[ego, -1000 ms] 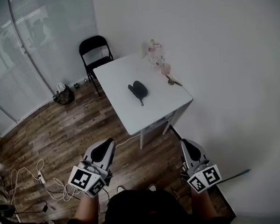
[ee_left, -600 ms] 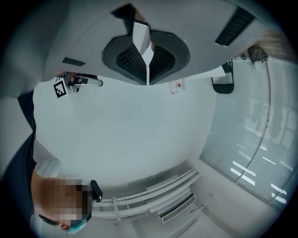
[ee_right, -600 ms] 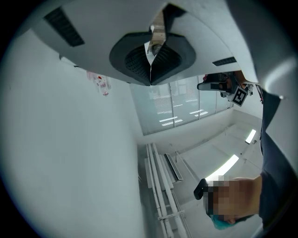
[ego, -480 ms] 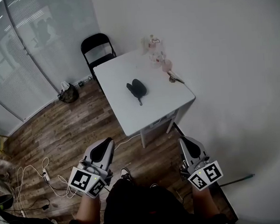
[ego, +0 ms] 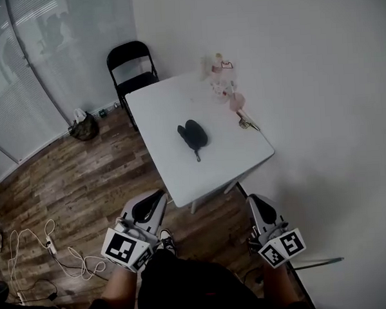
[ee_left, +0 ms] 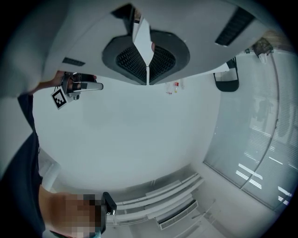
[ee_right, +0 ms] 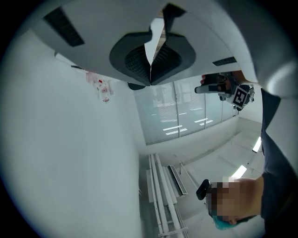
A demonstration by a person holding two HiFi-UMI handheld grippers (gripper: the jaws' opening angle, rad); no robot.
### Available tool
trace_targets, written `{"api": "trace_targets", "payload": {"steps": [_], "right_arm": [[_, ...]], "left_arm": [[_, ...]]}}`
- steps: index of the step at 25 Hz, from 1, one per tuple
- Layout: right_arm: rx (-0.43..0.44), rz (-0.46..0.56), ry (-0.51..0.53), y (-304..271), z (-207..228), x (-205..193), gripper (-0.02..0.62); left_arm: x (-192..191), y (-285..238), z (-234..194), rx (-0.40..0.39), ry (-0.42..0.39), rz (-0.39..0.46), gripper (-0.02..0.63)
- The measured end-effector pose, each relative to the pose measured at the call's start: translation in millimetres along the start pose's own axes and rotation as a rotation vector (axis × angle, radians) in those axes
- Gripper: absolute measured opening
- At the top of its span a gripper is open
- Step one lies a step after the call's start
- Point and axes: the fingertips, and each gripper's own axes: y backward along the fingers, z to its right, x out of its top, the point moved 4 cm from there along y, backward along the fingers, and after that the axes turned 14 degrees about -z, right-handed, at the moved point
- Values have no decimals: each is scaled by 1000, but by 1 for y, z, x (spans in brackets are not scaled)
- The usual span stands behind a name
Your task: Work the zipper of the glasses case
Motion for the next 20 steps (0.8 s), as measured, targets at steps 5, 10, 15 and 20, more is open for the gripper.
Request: {"api": "trace_targets", "payload": {"steps": [5, 10, 15, 20], "right_arm": [[-19, -14, 10, -70, -2, 25, 19], [-22, -44, 30, -134, -19, 43, 19], [-36, -77, 48, -188, -27, 51, 19], [-29, -126, 72, -220, -28, 45, 20]], "left_arm": [[12, -20, -68, -31, 1, 12, 37], [19, -29, -134, -45, 15, 9, 38], [18, -39, -185, -85, 73, 28, 38], [11, -54, -214, -93, 101, 4, 38]]}}
